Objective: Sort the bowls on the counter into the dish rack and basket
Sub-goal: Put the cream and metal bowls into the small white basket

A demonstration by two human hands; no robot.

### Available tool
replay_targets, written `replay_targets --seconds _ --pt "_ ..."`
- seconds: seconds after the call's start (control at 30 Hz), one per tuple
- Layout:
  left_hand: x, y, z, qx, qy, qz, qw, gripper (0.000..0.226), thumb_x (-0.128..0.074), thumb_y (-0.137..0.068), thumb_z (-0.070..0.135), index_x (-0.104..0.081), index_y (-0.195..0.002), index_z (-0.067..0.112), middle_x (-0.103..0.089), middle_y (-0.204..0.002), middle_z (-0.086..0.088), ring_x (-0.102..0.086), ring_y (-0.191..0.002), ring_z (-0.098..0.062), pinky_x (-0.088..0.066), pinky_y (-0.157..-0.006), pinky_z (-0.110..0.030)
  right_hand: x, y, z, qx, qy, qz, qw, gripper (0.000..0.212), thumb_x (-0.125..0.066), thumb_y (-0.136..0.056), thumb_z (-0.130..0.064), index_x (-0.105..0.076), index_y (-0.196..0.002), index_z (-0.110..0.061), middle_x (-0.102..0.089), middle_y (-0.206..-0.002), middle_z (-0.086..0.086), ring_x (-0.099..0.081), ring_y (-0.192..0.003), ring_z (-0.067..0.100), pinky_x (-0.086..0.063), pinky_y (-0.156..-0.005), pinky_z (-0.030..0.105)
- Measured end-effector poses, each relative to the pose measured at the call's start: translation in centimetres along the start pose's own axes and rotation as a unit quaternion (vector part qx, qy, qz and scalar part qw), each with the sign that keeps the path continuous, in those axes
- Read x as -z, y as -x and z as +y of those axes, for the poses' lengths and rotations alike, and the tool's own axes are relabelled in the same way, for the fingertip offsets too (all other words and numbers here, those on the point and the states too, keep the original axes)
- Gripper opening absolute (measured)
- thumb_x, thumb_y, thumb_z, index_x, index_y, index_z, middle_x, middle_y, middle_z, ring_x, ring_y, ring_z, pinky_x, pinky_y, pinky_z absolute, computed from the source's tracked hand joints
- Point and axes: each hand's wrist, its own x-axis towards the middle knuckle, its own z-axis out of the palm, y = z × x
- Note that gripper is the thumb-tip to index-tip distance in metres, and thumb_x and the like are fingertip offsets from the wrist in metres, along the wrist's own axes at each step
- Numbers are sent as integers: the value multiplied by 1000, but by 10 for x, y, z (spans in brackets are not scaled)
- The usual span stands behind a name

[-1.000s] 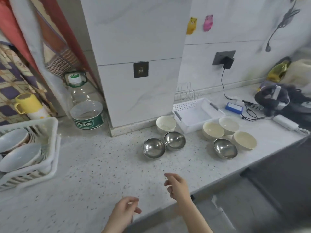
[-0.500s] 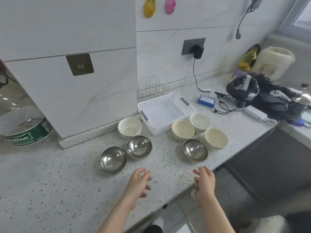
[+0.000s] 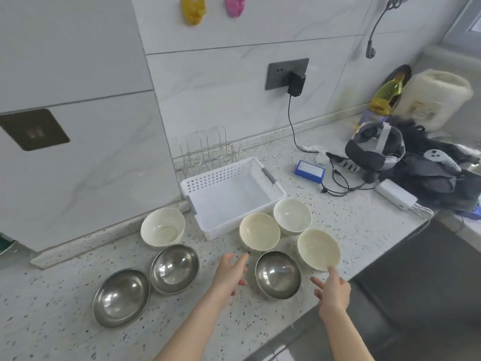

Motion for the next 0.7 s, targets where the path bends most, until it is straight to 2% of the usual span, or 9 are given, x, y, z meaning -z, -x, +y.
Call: replay_targets --seconds 0.07,0.13,0.17,0.23,0.33,0.43,0.57,0.7 --pt "-13 -9 4 -1 20 26 999 63 -56 -90 50 -34 -143 26 -67 -105 5 -64 -63 -9 -37 -43 -19 3 -13 -6 8 15 -28 999 62 -51 -92 -40 -38 -144 -10 -69 -78 3 -58 -67 24 -45 -67 35" --pt "-25 -16 7 1 36 49 998 61 -60 -89 50 -38 -141 26 -68 -107 3 -62 -58 -10 -35 -40 -19 7 -25 -12 12 49 -67 996 62 -51 -93 -37 -34 -147 -11 -71 -79 5 -60 -68 25 -49 -76 40" --pt "-30 -17 8 6 40 63 997 58 -61 -89 50 -41 -138 27 -68 -105 2 -59 -56 -10 -34 -39 -19 9 -29 -14 14 65 -90 994 60 -51 -93 -35 -34 -147 -13 -73 -82 7 -57 -63 24 -48 -69 37" --pt "-37 -21 11 17 36 83 996 47 -61 -88 49 -49 -129 29 -70 -98 1 -52 -52 -11 -32 -40 -19 14 -36 -17 16 84 -139 987 54 -53 -93 -29 -37 -143 -15 -74 -88 11 -50 -55 20 -38 -53 29" --pt "-45 -29 17 41 36 98 994 28 -60 -91 41 -56 -113 25 -64 -81 0 -44 -46 -9 -26 -35 -16 20 -45 -22 13 99 -189 977 43 -53 -90 -19 -45 -132 -18 -74 -94 14 -51 -51 18 -33 -46 25" --pt "-49 -33 22 47 33 104 993 13 -59 -93 35 -61 -95 22 -55 -70 -3 -39 -44 -9 -19 -37 -15 25 -51 -28 3 108 -226 968 38 -51 -90 -13 -46 -127 -19 -74 -98 16 -53 -51 15 -33 -44 23" --pt "-52 -34 28 72 64 104 990 13 -57 -93 19 -64 -94 8 -62 -80 -8 -34 -46 -10 -15 -36 -16 30 -59 -34 13 108 -245 964 41 -51 -90 -7 -48 -130 -13 -69 -110 21 -55 -48 7 -35 -44 21" --pt "-50 -25 37 69 66 124 988 14 -56 -92 13 -65 -98 6 -70 -87 -12 -33 -48 -11 -15 -35 -17 37 -66 -40 16 97 -265 959 35 -51 -89 -6 -54 -123 -5 -70 -102 26 -51 -38 2 -31 -39 20"
